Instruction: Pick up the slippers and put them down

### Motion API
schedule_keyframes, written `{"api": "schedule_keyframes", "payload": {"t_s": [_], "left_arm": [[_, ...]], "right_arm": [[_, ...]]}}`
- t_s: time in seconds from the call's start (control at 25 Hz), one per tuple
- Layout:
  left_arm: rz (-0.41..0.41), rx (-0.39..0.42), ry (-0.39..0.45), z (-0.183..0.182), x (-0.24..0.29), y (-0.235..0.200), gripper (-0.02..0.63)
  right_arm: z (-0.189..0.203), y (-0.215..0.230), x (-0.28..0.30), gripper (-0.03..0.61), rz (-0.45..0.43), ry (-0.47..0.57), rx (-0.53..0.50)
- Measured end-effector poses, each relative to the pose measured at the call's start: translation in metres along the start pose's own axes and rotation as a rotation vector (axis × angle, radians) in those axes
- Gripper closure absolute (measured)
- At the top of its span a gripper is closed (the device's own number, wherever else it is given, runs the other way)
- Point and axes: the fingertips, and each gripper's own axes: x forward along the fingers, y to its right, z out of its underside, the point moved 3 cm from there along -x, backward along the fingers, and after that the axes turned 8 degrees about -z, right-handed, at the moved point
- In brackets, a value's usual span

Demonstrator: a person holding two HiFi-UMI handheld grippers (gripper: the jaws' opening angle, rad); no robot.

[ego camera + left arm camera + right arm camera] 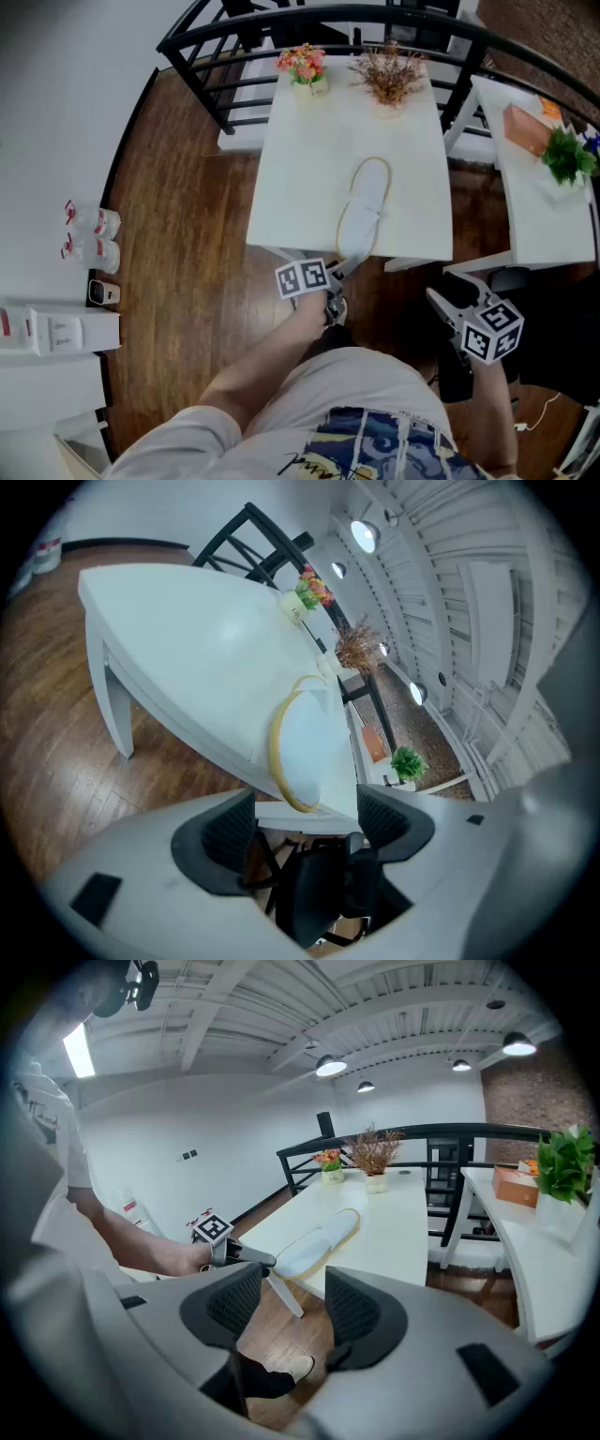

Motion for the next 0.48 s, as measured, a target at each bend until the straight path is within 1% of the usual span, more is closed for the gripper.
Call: {"api": "schedule_keyframes", "payload": {"t_s": [0.16,0.24,0.32,0.4,0.48], "left_arm": [[0.015,-0.076,-0.001,-0.012,0.015,-0.009,0.27],[0.029,-0.114,-0.004,-0.02,0.023,-0.01,0.282],[0.031,-0.15,-0.01,-0.026,0.031,-0.01,0.327],[0.008,-0.177,-0.023,-0.028,0.035,-0.014,0.379],[-0.012,-0.186,-0.029,-0.029,0.035,-0.018,0.45]], "right_arm": [[-0.005,0.002,0.011,0.341,0.002,-0.005,0.007],[-0.006,0.004,0.016,0.341,0.004,-0.01,0.015],[-0.007,0.005,0.019,0.341,0.006,-0.017,0.021],[-0.009,0.005,0.022,0.341,0.008,-0.022,0.027],[-0.011,0.004,0.025,0.342,0.011,-0.022,0.031]]}}
